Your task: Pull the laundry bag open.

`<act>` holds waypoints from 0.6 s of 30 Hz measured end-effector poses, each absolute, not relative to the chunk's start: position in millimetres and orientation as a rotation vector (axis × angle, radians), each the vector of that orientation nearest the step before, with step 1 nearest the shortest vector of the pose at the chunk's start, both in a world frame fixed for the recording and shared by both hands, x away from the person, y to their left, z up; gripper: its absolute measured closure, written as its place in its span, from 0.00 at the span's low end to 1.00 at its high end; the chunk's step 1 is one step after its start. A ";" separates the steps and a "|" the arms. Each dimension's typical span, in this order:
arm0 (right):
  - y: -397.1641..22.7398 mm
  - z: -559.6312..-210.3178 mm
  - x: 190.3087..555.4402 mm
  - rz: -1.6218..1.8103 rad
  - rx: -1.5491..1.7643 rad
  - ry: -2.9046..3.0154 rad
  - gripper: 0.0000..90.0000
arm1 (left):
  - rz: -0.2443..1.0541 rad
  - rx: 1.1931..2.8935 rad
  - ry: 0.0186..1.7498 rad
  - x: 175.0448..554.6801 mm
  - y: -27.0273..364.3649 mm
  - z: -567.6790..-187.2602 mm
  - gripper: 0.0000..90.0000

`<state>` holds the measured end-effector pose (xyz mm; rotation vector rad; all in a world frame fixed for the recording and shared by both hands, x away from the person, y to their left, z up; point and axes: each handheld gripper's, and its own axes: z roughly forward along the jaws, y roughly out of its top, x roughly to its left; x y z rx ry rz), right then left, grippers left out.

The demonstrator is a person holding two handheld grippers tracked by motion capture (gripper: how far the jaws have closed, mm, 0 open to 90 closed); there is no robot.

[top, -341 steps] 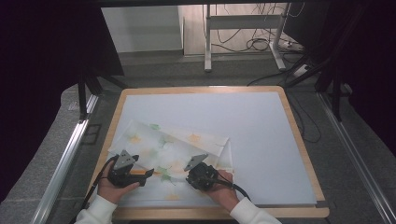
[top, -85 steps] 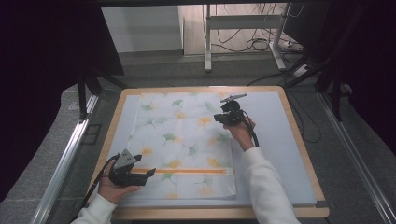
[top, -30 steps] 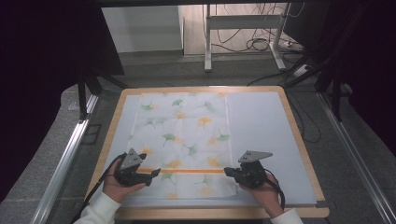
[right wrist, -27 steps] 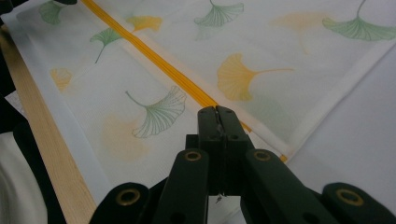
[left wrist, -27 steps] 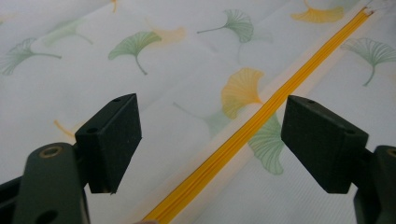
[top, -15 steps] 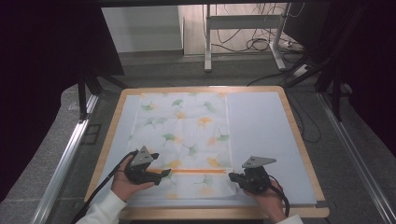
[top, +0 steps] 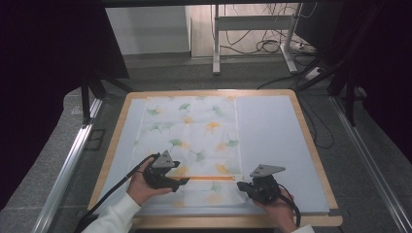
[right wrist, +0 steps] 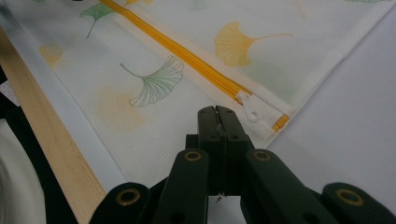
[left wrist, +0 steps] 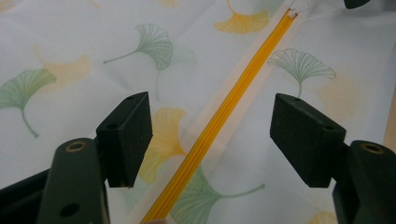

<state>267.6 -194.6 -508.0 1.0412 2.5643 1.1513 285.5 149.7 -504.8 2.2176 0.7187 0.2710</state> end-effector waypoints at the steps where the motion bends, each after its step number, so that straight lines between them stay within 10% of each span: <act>1: -194.3 -508.2 267.4 1.151 1.038 2.565 0.99 | 0.270 2.219 0.713 285.8 147.4 -504.2 0.33; 18: -189.1 -512.6 260.4 1.128 1.030 2.599 0.99 | 0.258 2.229 0.649 292.7 108.4 -502.4 0.35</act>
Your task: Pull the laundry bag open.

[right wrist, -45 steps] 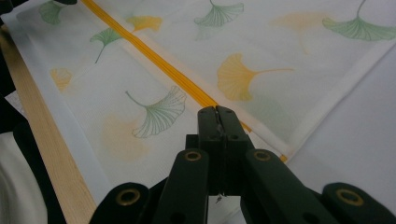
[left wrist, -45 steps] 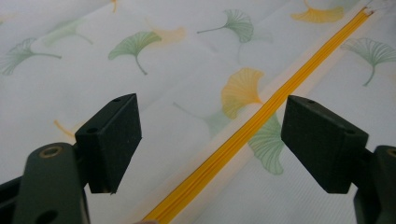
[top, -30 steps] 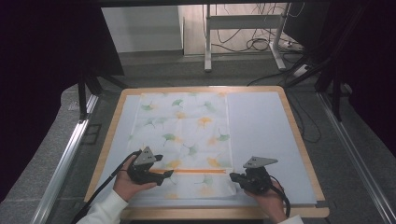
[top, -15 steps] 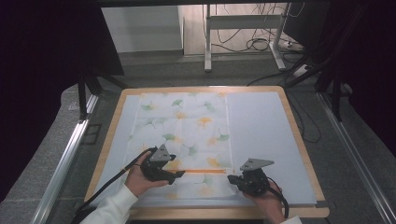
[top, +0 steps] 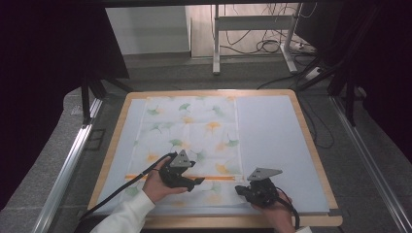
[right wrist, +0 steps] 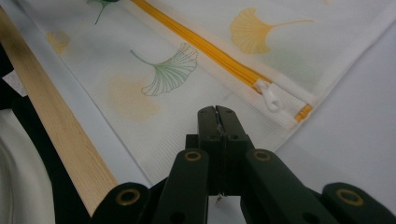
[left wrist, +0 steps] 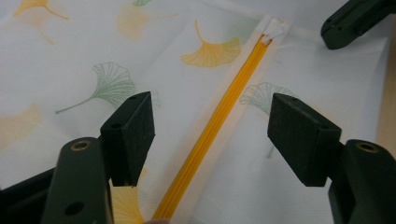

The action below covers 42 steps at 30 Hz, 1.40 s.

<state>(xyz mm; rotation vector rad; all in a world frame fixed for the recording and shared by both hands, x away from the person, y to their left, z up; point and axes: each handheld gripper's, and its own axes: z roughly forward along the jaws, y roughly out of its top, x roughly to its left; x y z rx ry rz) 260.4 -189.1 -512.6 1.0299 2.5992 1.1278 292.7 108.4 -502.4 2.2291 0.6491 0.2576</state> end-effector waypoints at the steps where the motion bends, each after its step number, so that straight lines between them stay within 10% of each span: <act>1: -188.2 -512.9 260.2 1.123 1.027 2.603 0.99 | 0.257 2.223 0.653 293.0 106.8 -502.5 0.35; 42: -174.1 -518.9 254.0 1.045 0.962 2.669 0.99 | 0.192 2.310 0.514 316.8 26.3 -504.1 0.41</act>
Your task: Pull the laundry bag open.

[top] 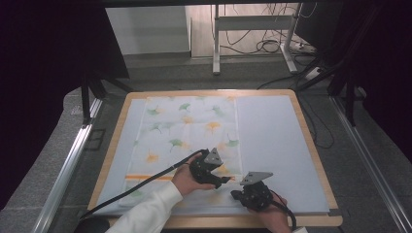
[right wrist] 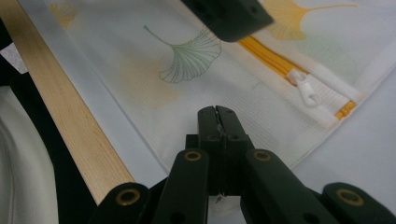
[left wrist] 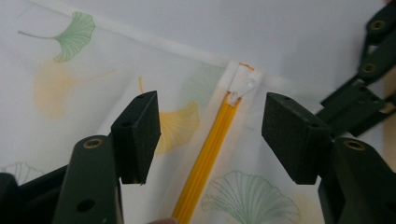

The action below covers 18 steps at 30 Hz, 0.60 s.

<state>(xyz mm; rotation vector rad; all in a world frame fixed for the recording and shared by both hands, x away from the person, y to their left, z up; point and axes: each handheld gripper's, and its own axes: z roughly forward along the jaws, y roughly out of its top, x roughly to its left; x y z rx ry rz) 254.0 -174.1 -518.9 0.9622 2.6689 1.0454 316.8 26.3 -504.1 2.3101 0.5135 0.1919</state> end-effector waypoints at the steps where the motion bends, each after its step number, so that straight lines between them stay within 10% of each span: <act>1: -173.8 -519.0 253.2 1.041 0.961 2.669 0.99 | 0.191 2.316 0.502 317.2 23.4 -504.1 0.42; 18: -173.9 -520.0 254.2 1.027 0.954 2.680 0.99 | 0.188 2.336 0.479 325.2 -6.2 -513.2 0.52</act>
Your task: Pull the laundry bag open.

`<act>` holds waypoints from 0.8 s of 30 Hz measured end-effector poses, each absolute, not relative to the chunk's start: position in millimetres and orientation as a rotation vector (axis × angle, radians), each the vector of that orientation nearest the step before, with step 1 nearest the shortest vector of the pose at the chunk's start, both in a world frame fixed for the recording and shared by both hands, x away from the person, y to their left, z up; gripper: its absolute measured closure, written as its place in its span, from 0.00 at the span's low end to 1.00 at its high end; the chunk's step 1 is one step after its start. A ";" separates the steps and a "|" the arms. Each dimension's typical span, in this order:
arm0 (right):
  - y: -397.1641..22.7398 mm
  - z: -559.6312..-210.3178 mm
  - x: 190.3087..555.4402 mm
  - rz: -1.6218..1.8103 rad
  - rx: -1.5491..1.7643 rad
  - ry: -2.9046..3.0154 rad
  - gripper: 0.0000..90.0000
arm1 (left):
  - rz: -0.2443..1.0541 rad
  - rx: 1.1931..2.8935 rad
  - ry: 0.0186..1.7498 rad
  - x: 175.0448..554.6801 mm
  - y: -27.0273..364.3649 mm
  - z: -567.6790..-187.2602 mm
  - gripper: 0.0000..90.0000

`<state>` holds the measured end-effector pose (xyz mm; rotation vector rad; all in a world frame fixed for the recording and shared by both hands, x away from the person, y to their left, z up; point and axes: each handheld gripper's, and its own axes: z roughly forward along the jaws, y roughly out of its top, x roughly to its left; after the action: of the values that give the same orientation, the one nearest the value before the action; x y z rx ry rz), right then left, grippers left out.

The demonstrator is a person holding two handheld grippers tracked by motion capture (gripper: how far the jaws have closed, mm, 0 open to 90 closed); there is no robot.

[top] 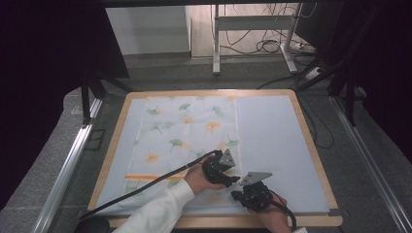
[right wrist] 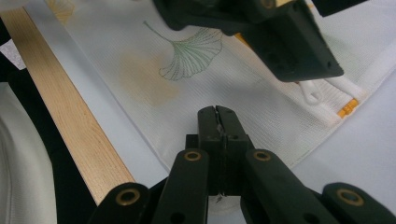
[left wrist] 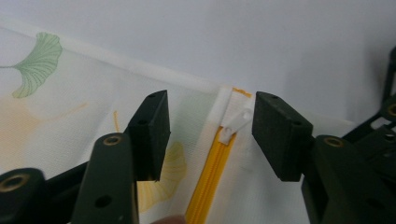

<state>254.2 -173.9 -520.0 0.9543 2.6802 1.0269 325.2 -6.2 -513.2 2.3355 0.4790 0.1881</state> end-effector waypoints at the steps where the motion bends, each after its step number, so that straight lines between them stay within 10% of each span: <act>1: -173.9 -520.1 254.5 1.026 0.955 2.681 0.99 | 0.184 2.334 0.483 326.0 -6.8 -514.3 0.53; 14: -174.5 -520.7 255.5 1.017 0.962 2.689 0.99 | 0.194 2.391 0.416 325.4 -20.2 -521.1 0.58; 24: -174.7 -521.1 256.4 1.018 0.957 2.687 0.99 | 0.096 2.365 0.466 333.4 -18.3 -521.1 0.80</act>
<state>256.4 -174.7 -521.1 0.9566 2.6868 1.0175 333.4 -18.3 -521.1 2.3651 0.4655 0.0962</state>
